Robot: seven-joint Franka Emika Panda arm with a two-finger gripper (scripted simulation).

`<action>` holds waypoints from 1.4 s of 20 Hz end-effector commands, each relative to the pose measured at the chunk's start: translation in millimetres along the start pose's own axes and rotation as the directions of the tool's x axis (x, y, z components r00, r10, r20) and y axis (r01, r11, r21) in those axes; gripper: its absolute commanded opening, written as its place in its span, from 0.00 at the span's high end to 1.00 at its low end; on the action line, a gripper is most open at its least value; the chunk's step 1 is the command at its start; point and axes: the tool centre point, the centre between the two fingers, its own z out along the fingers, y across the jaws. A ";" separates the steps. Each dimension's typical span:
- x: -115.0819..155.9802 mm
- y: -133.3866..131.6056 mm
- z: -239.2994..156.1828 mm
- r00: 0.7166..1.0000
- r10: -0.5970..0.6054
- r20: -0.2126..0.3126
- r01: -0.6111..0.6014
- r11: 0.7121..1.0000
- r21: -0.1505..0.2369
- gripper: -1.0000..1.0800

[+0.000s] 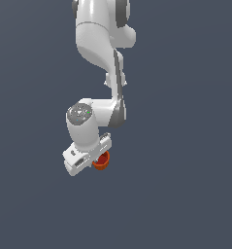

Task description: Pick up the object and move it to a goal position.

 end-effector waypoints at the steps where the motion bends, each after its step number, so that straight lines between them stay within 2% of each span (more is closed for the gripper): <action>1: -2.9 2.3 -6.9 1.000 0.001 -0.001 -0.001 1.000 -0.002 1.00; 6: -14.4 7.9 -30.8 1.000 0.001 0.000 -0.001 1.000 -0.002 1.00; 19: -58.6 32.0 -127.9 1.000 0.001 0.000 -0.001 1.000 -0.001 1.00; 28: -63.7 36.9 -140.7 1.000 0.002 0.000 -0.002 1.000 -0.001 1.00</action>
